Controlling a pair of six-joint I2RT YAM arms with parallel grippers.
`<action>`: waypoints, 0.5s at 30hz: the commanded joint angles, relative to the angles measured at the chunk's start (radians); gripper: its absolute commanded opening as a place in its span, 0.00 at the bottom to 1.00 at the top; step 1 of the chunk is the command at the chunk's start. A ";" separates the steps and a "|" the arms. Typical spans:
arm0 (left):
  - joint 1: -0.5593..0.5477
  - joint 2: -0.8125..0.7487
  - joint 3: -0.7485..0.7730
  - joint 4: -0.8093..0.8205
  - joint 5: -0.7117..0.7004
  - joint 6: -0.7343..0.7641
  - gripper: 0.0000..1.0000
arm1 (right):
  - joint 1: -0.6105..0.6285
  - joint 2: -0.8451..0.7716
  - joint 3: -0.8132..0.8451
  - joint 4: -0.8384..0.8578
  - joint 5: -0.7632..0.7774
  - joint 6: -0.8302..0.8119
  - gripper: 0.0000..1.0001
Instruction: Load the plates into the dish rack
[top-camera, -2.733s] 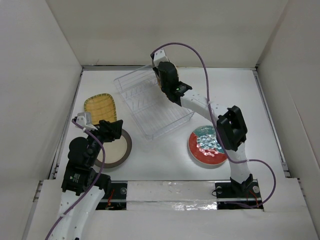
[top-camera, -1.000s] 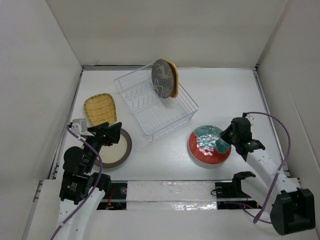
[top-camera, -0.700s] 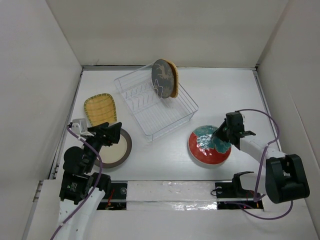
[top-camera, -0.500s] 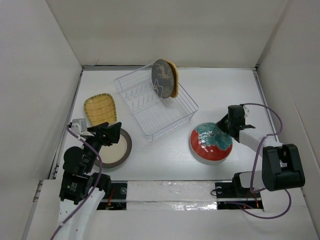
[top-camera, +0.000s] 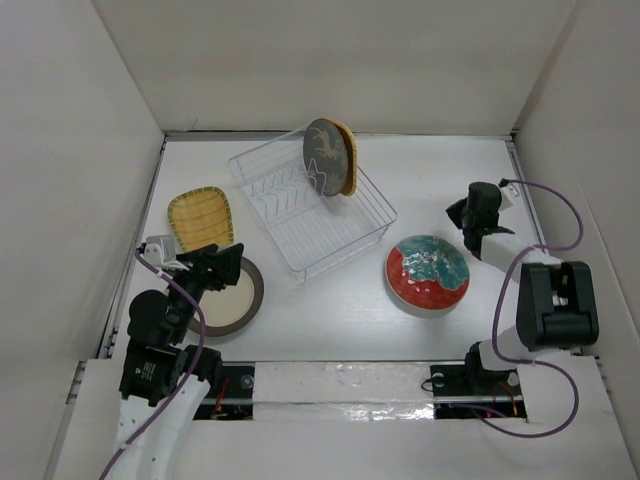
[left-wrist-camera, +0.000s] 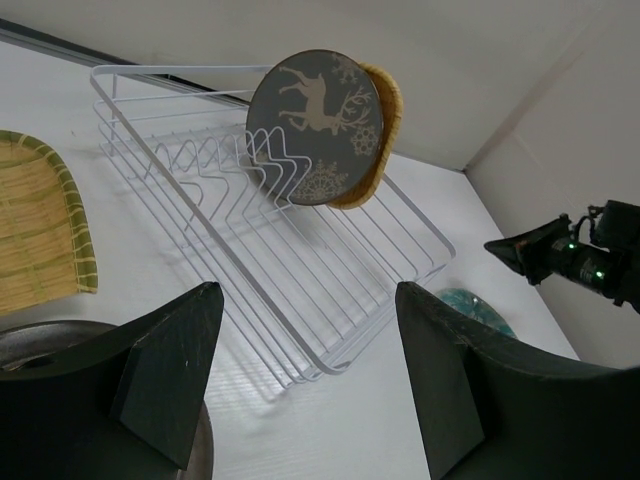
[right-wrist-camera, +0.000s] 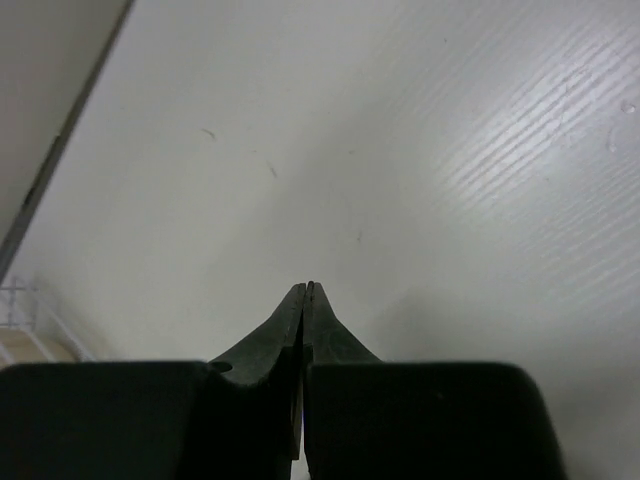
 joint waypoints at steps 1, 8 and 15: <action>-0.007 0.007 0.002 0.046 0.001 0.010 0.67 | 0.029 -0.191 -0.127 0.051 0.087 0.018 0.00; -0.007 -0.010 -0.002 0.056 0.023 0.012 0.67 | -0.092 -0.615 -0.434 -0.223 0.033 0.011 0.09; -0.007 -0.030 -0.002 0.056 0.021 0.009 0.67 | -0.113 -0.660 -0.430 -0.402 -0.038 -0.031 0.69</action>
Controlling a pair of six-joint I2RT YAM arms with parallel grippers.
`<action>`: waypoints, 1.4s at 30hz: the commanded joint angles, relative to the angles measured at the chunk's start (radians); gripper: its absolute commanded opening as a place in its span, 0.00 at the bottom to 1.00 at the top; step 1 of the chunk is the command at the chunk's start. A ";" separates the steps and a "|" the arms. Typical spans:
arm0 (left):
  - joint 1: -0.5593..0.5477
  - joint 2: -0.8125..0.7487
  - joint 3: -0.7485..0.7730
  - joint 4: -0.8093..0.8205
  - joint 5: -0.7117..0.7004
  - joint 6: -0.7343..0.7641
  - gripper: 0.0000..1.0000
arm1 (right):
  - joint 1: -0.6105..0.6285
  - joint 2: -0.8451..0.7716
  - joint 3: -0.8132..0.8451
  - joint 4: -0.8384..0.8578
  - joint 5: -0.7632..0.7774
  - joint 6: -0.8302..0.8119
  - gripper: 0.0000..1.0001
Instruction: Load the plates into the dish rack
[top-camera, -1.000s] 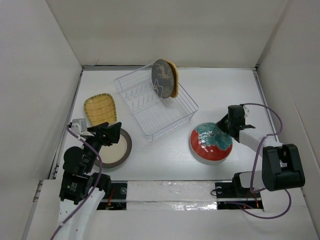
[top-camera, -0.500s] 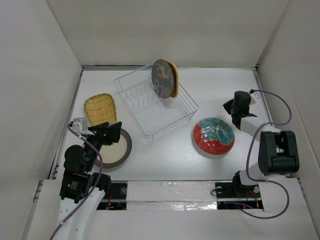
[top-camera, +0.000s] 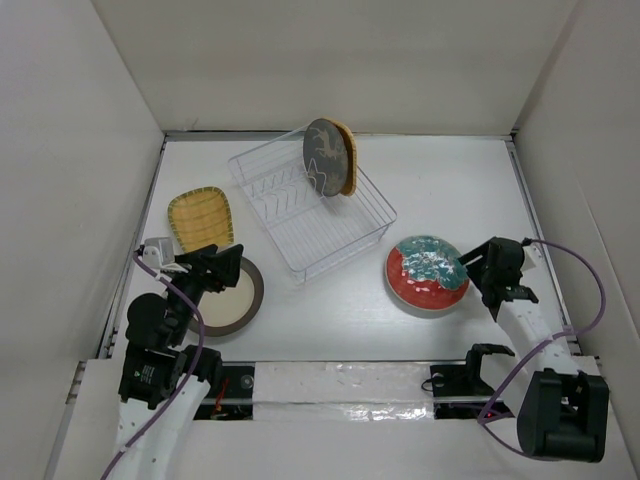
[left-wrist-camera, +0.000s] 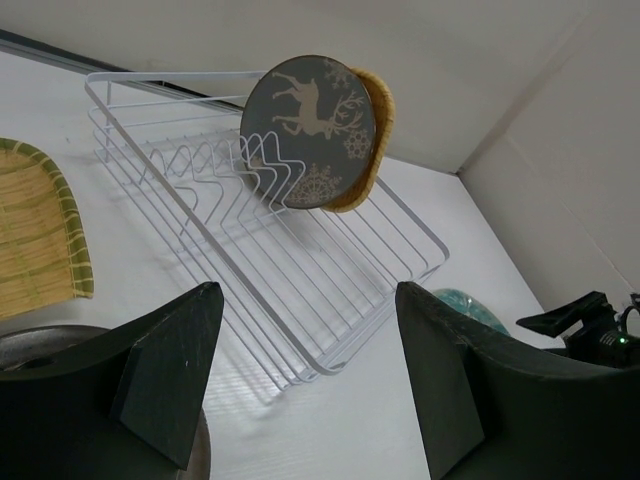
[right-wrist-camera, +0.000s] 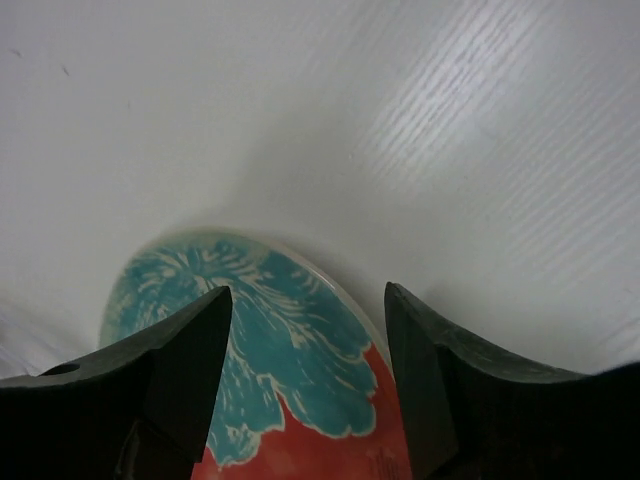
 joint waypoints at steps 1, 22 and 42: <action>-0.007 -0.017 -0.002 0.054 0.012 0.008 0.67 | -0.004 -0.007 0.010 -0.098 -0.052 -0.020 0.73; -0.019 -0.009 0.003 0.042 -0.008 0.002 0.67 | -0.151 0.132 -0.020 0.062 -0.161 -0.022 0.08; -0.019 0.037 0.001 0.045 -0.008 0.002 0.66 | -0.236 0.375 -0.019 0.350 -0.282 -0.003 0.39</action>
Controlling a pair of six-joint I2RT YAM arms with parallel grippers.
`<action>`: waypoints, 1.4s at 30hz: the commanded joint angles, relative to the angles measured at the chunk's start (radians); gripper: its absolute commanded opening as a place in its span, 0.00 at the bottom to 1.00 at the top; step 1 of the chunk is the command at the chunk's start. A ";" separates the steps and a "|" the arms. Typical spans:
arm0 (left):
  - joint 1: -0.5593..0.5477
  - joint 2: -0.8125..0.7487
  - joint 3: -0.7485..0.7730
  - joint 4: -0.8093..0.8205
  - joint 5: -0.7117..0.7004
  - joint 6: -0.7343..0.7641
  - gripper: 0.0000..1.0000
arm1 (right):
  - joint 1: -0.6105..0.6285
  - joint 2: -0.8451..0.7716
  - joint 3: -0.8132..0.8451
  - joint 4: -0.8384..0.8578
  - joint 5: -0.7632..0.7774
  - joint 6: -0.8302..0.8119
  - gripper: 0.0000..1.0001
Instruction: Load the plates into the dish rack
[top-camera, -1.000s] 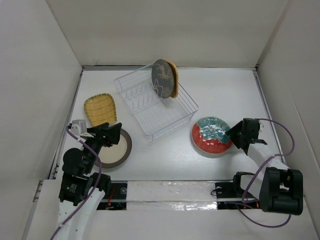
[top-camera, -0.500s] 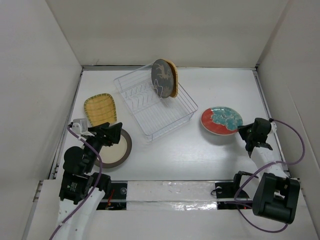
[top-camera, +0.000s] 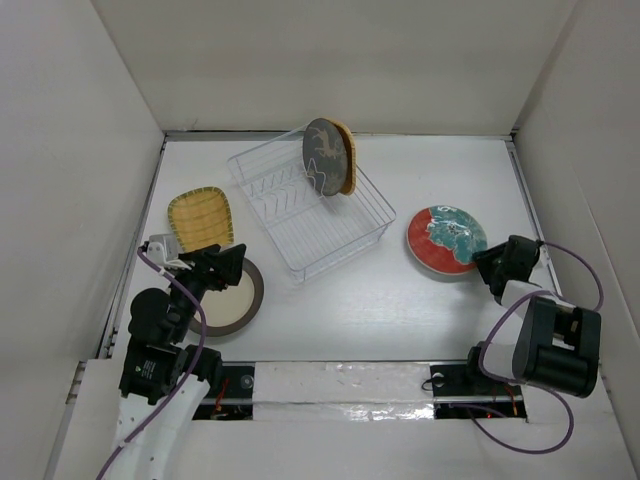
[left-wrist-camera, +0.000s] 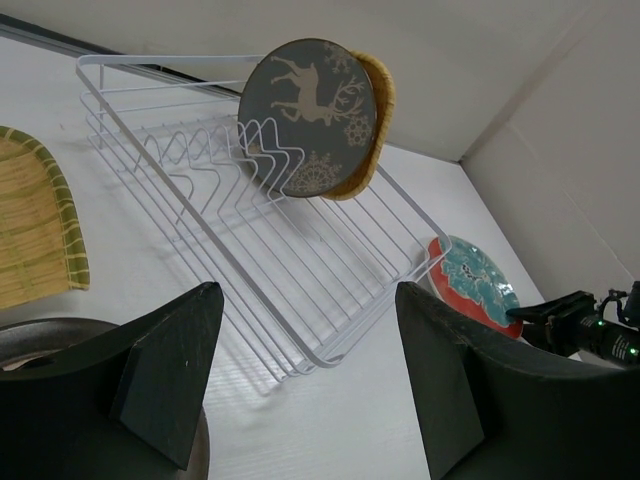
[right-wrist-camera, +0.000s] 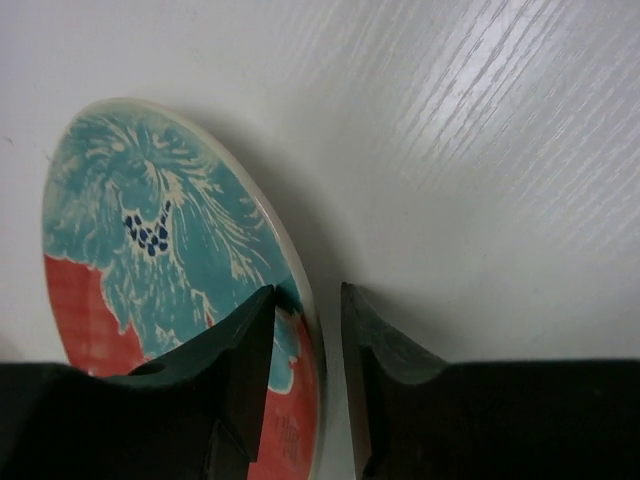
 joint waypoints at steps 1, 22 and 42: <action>-0.005 0.013 0.001 0.045 -0.005 0.003 0.66 | -0.027 0.043 -0.011 0.014 -0.098 -0.026 0.45; -0.005 0.037 0.001 0.042 -0.018 0.004 0.66 | -0.107 -0.009 -0.120 0.251 -0.240 0.178 0.00; -0.005 0.059 0.001 0.042 -0.022 0.004 0.66 | 0.117 -0.453 0.610 -0.056 -0.190 0.019 0.00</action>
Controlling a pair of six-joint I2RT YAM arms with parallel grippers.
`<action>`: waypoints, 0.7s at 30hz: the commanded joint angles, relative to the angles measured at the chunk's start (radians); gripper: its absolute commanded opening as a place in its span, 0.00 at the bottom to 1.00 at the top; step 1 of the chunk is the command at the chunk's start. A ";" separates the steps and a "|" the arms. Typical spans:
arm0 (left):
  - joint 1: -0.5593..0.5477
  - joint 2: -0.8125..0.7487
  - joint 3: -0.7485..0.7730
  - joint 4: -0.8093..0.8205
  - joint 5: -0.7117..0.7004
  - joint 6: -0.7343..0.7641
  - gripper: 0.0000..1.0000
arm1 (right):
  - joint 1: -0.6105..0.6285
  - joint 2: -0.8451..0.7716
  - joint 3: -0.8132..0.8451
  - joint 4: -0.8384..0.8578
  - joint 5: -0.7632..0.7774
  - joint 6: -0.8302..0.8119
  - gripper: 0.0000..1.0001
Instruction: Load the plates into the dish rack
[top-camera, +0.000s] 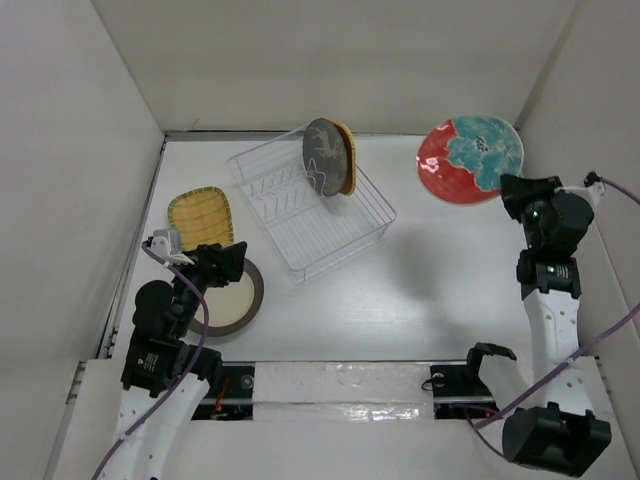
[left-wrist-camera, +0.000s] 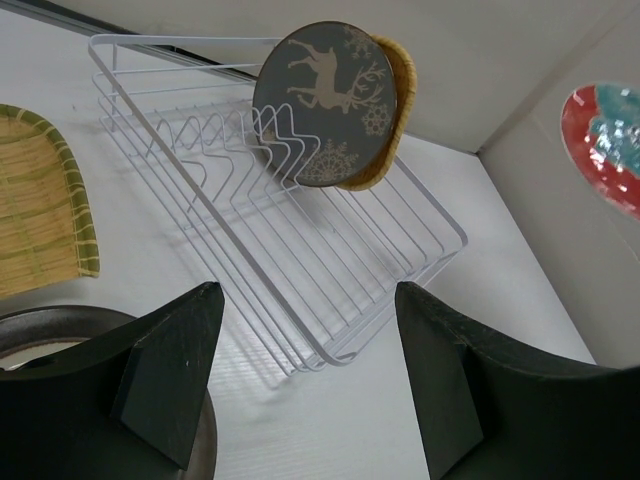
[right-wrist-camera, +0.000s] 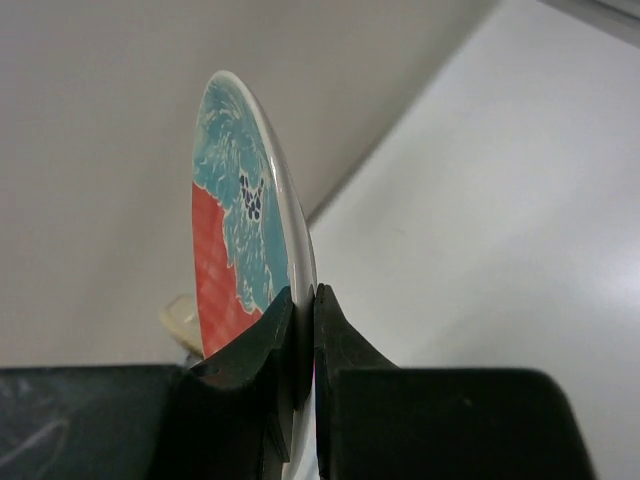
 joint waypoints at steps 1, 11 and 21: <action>-0.005 0.010 0.000 0.041 -0.002 0.004 0.66 | 0.159 -0.008 0.218 0.191 -0.064 -0.031 0.00; -0.005 -0.011 0.000 0.039 -0.012 0.003 0.66 | 0.767 0.366 0.679 0.070 0.244 -0.412 0.00; -0.005 -0.016 0.000 0.041 -0.008 0.004 0.66 | 0.930 0.886 1.231 -0.071 0.483 -0.737 0.00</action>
